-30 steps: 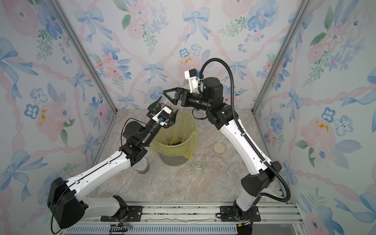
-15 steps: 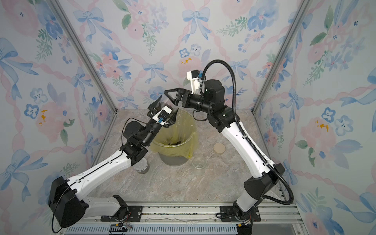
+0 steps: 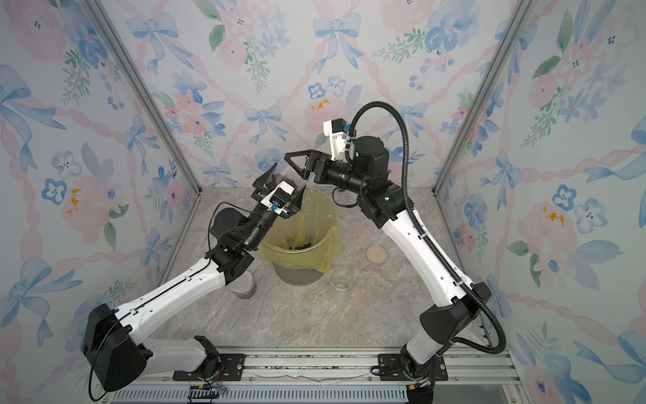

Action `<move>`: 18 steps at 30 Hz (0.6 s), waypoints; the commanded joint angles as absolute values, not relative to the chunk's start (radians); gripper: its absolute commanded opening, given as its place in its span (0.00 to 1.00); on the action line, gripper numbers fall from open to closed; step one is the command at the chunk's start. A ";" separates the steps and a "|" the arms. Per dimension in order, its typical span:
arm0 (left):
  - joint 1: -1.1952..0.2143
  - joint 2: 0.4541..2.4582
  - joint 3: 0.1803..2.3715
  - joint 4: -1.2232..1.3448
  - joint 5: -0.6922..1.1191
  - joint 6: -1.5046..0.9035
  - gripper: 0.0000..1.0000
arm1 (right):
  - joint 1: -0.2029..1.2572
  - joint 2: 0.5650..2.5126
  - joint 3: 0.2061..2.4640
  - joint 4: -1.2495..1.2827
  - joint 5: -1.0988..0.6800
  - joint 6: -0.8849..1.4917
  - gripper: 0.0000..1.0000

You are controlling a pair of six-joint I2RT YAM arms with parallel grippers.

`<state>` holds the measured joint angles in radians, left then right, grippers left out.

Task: Empty moldy tea leaves from jars
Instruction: Unscrew the lid from the jar.

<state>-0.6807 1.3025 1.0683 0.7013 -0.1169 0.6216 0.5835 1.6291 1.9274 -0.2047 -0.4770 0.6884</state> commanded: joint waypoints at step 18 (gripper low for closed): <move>-0.619 1.274 1.114 0.652 0.061 0.331 0.41 | 0.561 1.593 1.890 -0.183 -0.551 0.647 0.61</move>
